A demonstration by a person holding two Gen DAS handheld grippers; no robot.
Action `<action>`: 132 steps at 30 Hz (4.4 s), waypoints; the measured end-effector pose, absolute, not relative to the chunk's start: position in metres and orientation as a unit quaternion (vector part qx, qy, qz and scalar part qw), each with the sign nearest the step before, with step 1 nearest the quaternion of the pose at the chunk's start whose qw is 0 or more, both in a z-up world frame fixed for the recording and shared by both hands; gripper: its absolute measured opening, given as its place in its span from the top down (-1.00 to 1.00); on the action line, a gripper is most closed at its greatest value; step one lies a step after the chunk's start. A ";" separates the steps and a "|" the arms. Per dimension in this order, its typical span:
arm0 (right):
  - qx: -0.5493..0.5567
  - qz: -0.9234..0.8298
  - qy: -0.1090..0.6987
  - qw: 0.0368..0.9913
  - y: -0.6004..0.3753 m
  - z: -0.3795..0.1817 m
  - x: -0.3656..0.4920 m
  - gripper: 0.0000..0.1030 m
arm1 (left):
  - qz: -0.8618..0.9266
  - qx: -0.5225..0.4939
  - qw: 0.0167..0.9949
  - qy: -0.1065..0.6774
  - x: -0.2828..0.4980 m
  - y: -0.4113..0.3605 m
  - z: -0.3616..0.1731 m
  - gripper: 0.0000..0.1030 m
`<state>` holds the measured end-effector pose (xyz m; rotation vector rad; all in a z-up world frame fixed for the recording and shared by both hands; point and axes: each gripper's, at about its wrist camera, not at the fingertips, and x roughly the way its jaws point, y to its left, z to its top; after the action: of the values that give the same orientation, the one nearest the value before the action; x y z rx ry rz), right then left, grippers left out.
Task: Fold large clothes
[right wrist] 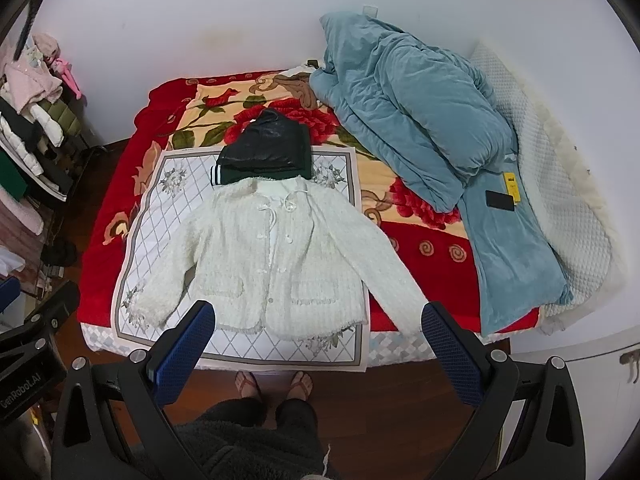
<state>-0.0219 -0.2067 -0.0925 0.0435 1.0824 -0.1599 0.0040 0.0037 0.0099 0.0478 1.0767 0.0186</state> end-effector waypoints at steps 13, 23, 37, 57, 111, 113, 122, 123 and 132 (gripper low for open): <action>0.025 -0.075 0.513 0.855 -0.210 -0.084 -0.015 -1.00 | 0.008 0.026 0.859 0.511 0.008 -0.001 0.014 -1.00; 0.025 -0.074 0.513 0.855 -0.210 -0.085 -0.015 -1.00 | 0.011 0.025 0.860 0.509 0.006 -0.002 0.013 -1.00; 0.022 -0.076 0.511 0.856 -0.210 -0.078 -0.009 -1.00 | 0.009 0.025 0.861 0.509 0.012 -0.009 0.017 -1.00; 0.021 -0.076 0.511 0.856 -0.210 -0.075 -0.008 -1.00 | 0.004 0.026 0.865 0.502 0.022 -0.015 0.025 -1.00; 0.649 -0.380 0.385 0.535 -0.542 -0.731 0.001 0.56 | 0.013 0.145 0.773 0.618 0.238 -0.197 -0.513 -1.00; 0.639 -0.394 0.353 0.559 -0.536 -0.714 0.000 0.77 | 0.004 0.152 0.773 0.615 0.238 -0.205 -0.516 -1.00; 0.681 -0.345 0.335 0.552 -0.540 -0.769 0.031 0.11 | -0.001 0.157 0.769 0.620 0.250 -0.218 -0.524 -1.00; 0.692 -0.344 0.316 0.550 -0.547 -0.775 0.035 0.11 | 0.001 0.157 0.768 0.620 0.252 -0.217 -0.525 -1.00; 0.644 -0.328 0.215 0.657 -0.560 -0.739 0.085 0.64 | 0.010 0.142 0.771 0.621 0.265 -0.217 -0.529 -1.00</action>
<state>0.0849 -0.5599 -0.7389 1.4583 0.4866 -0.7429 0.2646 -0.2172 -0.5286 0.3069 1.3466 0.0222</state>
